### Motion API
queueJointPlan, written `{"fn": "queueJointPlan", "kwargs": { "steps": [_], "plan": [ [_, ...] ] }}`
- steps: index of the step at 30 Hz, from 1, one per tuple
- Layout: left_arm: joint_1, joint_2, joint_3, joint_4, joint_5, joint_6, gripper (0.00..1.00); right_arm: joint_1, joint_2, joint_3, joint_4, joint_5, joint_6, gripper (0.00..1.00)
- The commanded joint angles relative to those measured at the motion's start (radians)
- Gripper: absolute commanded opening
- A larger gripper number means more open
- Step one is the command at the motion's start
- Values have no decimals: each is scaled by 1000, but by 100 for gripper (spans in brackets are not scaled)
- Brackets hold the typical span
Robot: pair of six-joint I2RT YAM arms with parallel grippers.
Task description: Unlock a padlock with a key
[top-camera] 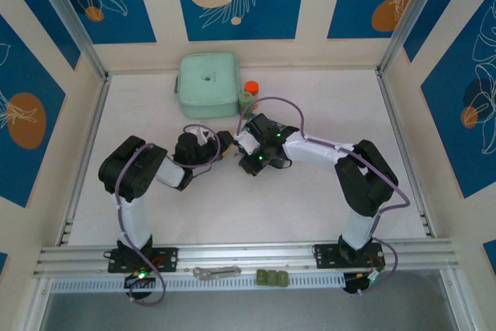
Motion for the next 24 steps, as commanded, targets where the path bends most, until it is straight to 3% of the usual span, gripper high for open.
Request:
{"fn": "queueJointPlan", "kwargs": {
  "steps": [1, 10, 12, 16, 24],
  "plan": [
    [33, -81, -22, -38, -11, 60, 59, 7, -79, -31, 3, -70, 68, 0],
    [52, -269, -42, -305, -34, 215, 85, -38, -332, -139, -16, -17, 364, 0],
    [52, -294, -43, -343, -41, 234, 99, -69, -403, -162, -22, 4, 421, 0],
    [48, -359, -45, -444, -79, 278, 100, -180, -548, -199, -61, 43, 496, 0],
    [46, -512, -15, -690, -150, 435, 100, -557, -643, -224, -229, -32, 507, 0]
  ]
}}
